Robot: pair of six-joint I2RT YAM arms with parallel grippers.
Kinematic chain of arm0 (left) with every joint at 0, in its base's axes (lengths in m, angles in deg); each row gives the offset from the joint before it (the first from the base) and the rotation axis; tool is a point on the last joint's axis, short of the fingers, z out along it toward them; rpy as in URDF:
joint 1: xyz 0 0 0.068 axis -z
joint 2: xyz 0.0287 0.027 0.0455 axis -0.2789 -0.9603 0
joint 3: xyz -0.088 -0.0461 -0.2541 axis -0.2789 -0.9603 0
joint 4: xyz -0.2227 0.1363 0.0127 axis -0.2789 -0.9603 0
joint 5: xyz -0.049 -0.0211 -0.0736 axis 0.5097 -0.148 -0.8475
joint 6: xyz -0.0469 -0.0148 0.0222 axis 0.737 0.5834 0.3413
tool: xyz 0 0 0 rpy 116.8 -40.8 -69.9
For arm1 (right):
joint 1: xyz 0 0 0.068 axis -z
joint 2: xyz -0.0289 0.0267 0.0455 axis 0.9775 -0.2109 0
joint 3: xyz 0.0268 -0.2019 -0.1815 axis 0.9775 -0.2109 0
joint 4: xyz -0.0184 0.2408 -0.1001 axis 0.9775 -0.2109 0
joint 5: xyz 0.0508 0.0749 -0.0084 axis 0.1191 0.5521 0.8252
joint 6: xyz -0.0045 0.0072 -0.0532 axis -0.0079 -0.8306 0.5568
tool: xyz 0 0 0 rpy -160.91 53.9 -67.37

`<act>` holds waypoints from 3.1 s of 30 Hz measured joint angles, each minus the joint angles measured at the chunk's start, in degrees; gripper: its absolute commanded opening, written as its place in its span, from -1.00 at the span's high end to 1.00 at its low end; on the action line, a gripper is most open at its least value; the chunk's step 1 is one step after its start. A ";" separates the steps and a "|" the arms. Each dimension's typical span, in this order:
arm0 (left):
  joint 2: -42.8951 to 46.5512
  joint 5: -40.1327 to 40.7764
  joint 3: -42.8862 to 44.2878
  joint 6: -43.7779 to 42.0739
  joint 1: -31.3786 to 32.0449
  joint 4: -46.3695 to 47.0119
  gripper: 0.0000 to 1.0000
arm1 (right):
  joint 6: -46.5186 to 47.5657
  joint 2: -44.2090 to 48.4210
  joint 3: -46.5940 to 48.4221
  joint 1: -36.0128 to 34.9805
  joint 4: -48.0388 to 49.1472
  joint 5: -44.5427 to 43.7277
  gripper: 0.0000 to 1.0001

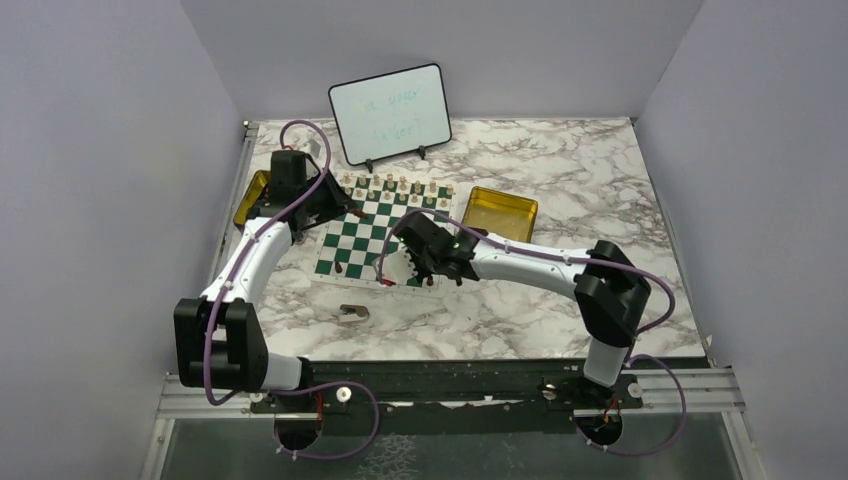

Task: Set up the chess pieces on the board
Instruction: Place the chess piece on the chessboard.

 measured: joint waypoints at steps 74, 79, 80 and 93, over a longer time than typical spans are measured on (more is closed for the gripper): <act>0.00 -1.68 -0.81 0.00 -0.44 1.22 0.69 | -4.96 -12.63 7.91 0.02 -12.17 5.25 0.44; 0.00 -1.86 -0.85 0.00 -0.44 1.22 0.69 | -4.96 -12.63 7.91 0.26 -12.17 5.33 0.41; 0.00 -1.90 -0.87 0.00 -0.44 1.22 0.69 | -4.96 -12.63 7.91 0.37 -12.17 5.35 0.41; 0.00 -2.03 -0.98 0.00 -0.46 1.22 0.69 | -5.57 -9.11 8.41 1.99 -12.70 7.58 0.36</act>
